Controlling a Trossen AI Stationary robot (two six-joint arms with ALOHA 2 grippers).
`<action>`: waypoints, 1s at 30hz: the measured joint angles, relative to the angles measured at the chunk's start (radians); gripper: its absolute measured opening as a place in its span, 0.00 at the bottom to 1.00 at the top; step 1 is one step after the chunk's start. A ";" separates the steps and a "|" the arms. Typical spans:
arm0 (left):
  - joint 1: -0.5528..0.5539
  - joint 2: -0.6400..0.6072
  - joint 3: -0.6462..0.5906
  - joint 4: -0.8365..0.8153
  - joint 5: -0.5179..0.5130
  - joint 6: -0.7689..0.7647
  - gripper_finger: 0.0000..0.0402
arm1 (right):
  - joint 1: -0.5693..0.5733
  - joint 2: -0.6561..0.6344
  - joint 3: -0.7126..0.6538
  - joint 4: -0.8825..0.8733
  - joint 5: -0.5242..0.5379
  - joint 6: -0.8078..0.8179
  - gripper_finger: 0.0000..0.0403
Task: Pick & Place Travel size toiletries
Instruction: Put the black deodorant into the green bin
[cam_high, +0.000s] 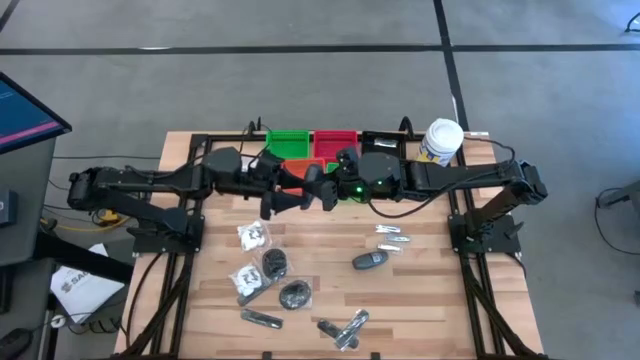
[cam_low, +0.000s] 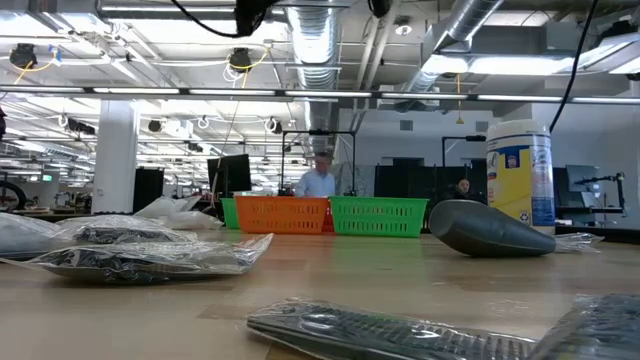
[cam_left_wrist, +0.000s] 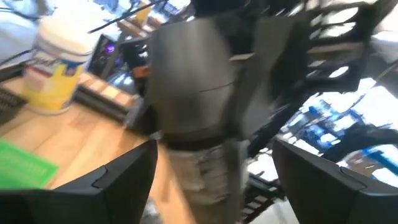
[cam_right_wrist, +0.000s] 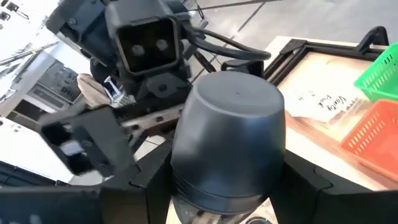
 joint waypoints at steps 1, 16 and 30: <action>0.004 0.000 0.000 0.012 0.013 -0.009 0.77 | 0.000 0.000 0.000 0.011 -0.009 -0.004 0.52; 0.006 0.010 0.000 0.081 0.081 -0.082 0.76 | 0.001 0.000 0.001 0.138 -0.018 -0.017 0.51; 0.008 0.033 0.000 0.176 0.045 -0.116 0.73 | 0.002 0.000 0.001 0.141 0.017 -0.017 0.50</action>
